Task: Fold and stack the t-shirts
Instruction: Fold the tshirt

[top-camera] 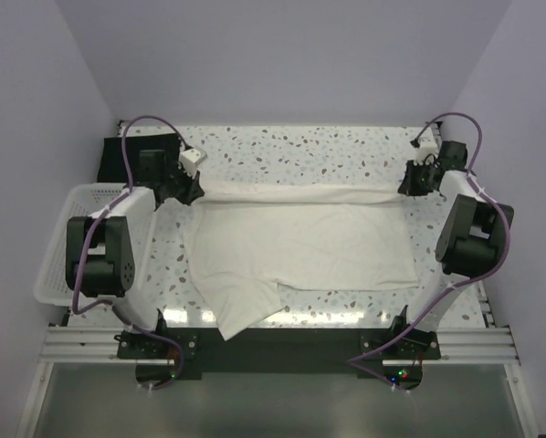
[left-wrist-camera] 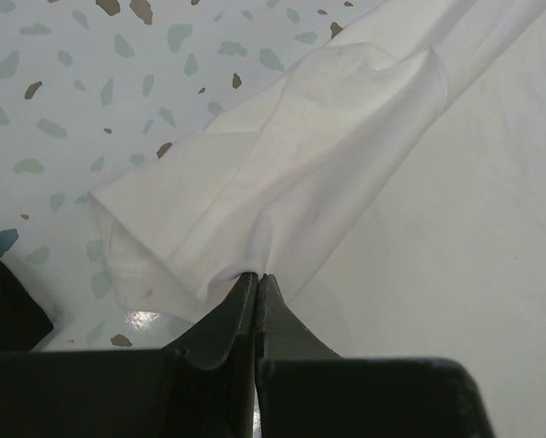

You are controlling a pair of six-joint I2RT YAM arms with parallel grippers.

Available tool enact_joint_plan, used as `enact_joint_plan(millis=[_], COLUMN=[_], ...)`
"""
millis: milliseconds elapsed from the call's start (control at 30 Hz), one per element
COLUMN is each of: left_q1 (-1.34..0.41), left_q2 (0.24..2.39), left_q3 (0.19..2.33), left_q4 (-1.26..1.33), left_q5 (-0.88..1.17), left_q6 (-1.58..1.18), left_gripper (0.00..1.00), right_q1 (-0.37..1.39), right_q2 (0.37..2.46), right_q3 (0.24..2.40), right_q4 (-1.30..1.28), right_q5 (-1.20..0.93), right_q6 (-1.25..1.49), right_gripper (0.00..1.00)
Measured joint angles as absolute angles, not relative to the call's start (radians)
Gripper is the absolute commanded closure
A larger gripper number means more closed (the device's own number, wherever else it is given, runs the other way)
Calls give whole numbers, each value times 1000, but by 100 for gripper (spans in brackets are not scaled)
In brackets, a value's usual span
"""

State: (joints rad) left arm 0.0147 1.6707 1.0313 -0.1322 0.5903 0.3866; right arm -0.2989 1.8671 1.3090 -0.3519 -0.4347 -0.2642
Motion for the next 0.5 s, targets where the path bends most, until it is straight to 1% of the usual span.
enact_joint_plan(millis=[500], left_q1=[7], left_q2=[1737], left_q3=[1013], left_q4=[-199], left_q5=[554], left_q6=[453], left_gripper=[100], right_q1=[-299], right_q2=[1867], right_q3=[1282], right_q4=[-420], right_q5=[-427], right_q6=[-371], right_gripper=[100])
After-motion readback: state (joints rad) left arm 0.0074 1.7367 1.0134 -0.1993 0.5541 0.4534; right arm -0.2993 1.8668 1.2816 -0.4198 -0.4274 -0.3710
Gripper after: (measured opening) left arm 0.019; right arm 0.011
